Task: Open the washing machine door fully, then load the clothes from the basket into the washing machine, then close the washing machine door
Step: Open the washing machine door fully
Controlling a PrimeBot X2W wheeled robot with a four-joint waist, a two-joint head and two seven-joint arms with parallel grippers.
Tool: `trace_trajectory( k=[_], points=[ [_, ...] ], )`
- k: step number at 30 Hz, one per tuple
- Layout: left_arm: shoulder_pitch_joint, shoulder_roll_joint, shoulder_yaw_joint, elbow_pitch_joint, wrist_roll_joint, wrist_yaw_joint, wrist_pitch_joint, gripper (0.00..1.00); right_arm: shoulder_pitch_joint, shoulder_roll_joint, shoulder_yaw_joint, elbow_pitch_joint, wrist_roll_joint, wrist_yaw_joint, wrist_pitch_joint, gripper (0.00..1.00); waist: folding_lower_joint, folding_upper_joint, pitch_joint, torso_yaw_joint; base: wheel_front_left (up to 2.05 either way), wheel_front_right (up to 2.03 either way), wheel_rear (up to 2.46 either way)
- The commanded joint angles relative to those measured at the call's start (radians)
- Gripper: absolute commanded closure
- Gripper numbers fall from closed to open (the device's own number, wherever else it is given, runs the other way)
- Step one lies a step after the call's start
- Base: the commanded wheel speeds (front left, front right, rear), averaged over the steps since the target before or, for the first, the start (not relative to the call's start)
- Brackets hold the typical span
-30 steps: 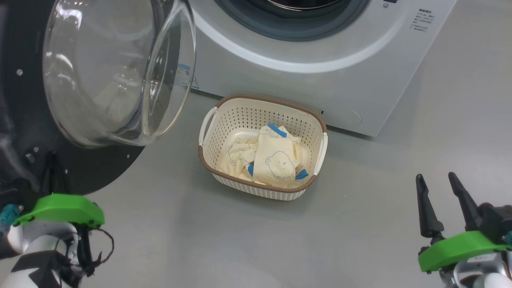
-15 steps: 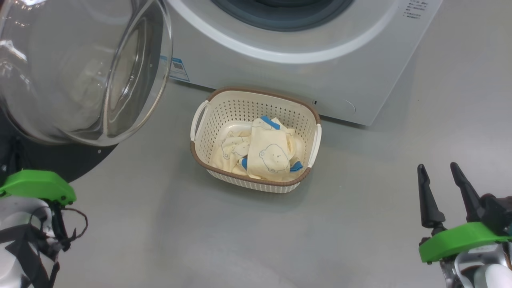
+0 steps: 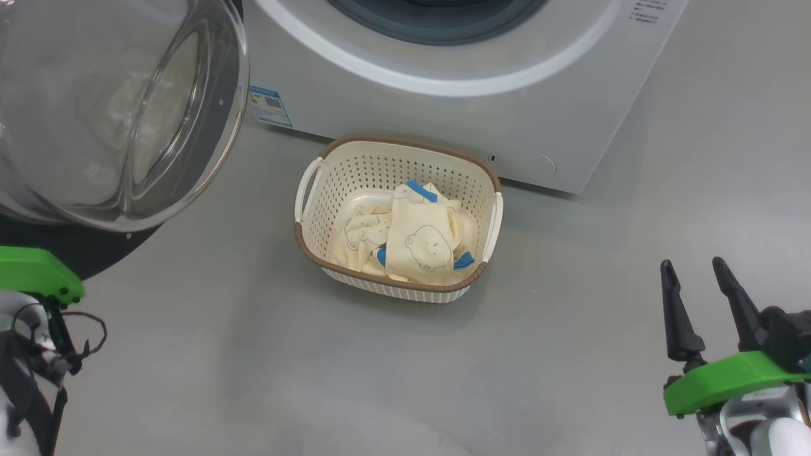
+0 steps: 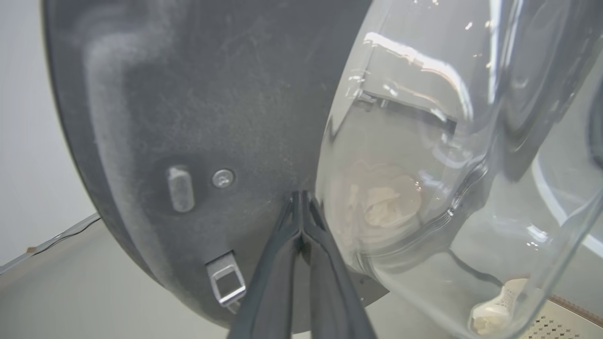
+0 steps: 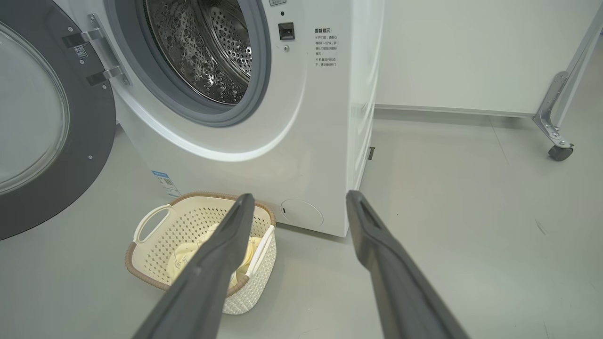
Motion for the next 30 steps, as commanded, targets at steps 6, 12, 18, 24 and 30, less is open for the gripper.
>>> trace_trajectory(
  k=[6, 12, 18, 24, 30],
  points=[
    [-0.063, 0.069, 0.074, -0.002, 0.015, 0.032, -0.009, 1.0, -0.044, -0.012, 0.019, -0.029, -0.008, -0.003, -0.007, 0.0, 0.0, 0.0, -0.001, -0.002, 0.0, 0.0, 0.0],
    [-0.027, 0.048, 0.112, -0.034, 0.041, 0.022, -0.01, 1.0, -0.044, -0.012, 0.02, -0.023, -0.003, -0.003, -0.011, 0.0, 0.0, 0.0, -0.008, -0.005, 0.0, 0.0, 0.0],
    [0.053, 0.01, 0.16, -0.113, 0.078, 0.023, -0.01, 1.0, -0.037, -0.012, 0.017, -0.017, 0.0, -0.003, -0.015, 0.0, 0.0, 0.0, -0.021, -0.006, 0.0, 0.0, 0.0],
    [0.145, -0.03, 0.178, -0.221, 0.129, 0.026, -0.01, 1.0, -0.029, -0.012, 0.011, -0.015, 0.003, -0.003, -0.018, 0.0, 0.0, 0.0, -0.033, 0.0, 0.0, 0.0, 0.0],
    [0.242, -0.063, 0.173, -0.349, 0.179, 0.041, -0.01, 1.0, -0.022, -0.012, 0.009, -0.01, 0.0, -0.003, -0.017, 0.0, 0.0, 0.0, -0.052, 0.001, 0.0, 0.0, 0.0]
  ],
)
